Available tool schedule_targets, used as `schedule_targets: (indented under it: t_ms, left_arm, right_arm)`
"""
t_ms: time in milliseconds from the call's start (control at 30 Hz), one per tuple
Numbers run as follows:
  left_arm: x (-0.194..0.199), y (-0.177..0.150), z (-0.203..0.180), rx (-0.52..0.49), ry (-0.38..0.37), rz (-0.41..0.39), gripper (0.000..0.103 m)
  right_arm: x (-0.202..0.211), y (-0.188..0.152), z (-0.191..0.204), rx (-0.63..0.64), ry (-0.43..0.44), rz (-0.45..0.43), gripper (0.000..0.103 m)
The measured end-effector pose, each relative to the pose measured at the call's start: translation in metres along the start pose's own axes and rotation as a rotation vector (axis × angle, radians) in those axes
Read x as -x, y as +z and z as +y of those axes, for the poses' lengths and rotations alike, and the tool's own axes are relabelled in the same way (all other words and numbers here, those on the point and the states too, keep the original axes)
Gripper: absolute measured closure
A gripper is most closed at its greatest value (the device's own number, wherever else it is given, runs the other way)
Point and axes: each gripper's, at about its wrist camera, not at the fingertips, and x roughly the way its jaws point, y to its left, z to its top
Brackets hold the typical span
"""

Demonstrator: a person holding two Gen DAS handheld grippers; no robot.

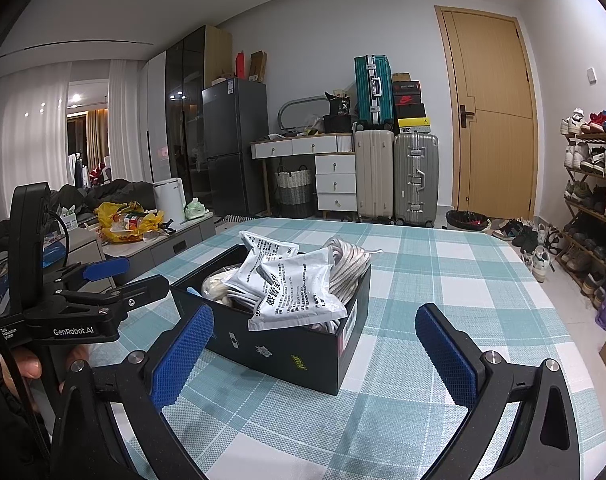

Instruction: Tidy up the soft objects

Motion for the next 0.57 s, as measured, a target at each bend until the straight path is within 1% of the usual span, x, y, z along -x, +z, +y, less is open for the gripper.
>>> schedule_targets:
  t_ms: [567]
  left_arm:
    - [0.0018,0.0021,0.0016,0.007,0.006,0.003,0.000]
  right_arm:
    - [0.0000,0.0001,-0.0002,0.000,0.000,0.000,0.000]
